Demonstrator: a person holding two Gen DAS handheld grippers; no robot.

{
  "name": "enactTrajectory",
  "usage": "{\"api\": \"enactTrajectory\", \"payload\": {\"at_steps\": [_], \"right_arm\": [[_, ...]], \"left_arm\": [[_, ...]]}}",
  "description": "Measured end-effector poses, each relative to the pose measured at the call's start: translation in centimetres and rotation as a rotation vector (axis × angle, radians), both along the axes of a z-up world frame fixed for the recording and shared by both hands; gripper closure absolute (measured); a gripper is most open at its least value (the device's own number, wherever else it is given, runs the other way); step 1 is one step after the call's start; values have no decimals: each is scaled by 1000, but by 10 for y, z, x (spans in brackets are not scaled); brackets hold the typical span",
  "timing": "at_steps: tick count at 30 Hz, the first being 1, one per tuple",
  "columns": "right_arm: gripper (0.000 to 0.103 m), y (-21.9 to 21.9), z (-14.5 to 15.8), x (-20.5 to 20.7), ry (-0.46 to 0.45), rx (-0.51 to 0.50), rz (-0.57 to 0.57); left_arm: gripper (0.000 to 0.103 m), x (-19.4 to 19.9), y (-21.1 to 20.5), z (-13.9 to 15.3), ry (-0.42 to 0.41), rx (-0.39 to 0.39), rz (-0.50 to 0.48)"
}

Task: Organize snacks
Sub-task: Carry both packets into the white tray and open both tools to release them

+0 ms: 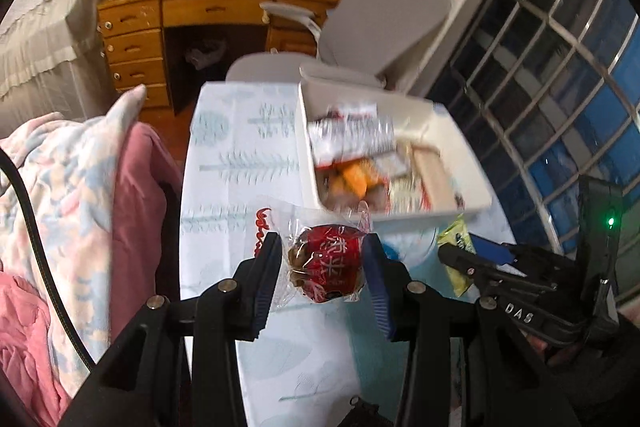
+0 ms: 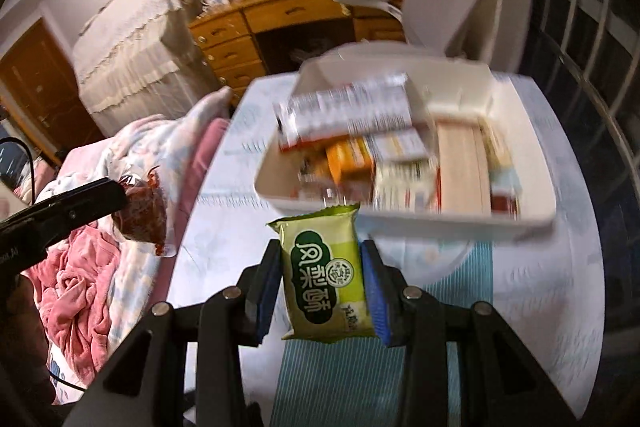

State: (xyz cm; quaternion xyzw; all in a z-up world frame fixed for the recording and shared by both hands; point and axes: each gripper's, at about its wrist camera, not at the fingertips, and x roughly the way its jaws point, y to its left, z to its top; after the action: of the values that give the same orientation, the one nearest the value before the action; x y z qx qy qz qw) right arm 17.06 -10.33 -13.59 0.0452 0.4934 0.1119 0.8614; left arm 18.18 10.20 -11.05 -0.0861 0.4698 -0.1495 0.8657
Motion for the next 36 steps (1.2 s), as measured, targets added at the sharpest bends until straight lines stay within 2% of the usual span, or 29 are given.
{"api": "enactTrajectory", "payload": {"at_steps": [8,12,22,28,36], "right_arm": [[64,-23,22,44,-72,16,58],[64,-42,20,68,-73,21,62],[64,-94,-5,106,-58,96,50],[63,-123,-15,118,-42,131,15],[63,-144,-29,123,-4,163,8]], "left_arm": [[63,35,-32,45,-88,-40,57],[63,55,-53,51,-111,-50,73],[63,98,-110,35,-107,-106,95],[62,117,-148,20,-70,-93,69],[62,126,-172,4,-23,-87,63]]}}
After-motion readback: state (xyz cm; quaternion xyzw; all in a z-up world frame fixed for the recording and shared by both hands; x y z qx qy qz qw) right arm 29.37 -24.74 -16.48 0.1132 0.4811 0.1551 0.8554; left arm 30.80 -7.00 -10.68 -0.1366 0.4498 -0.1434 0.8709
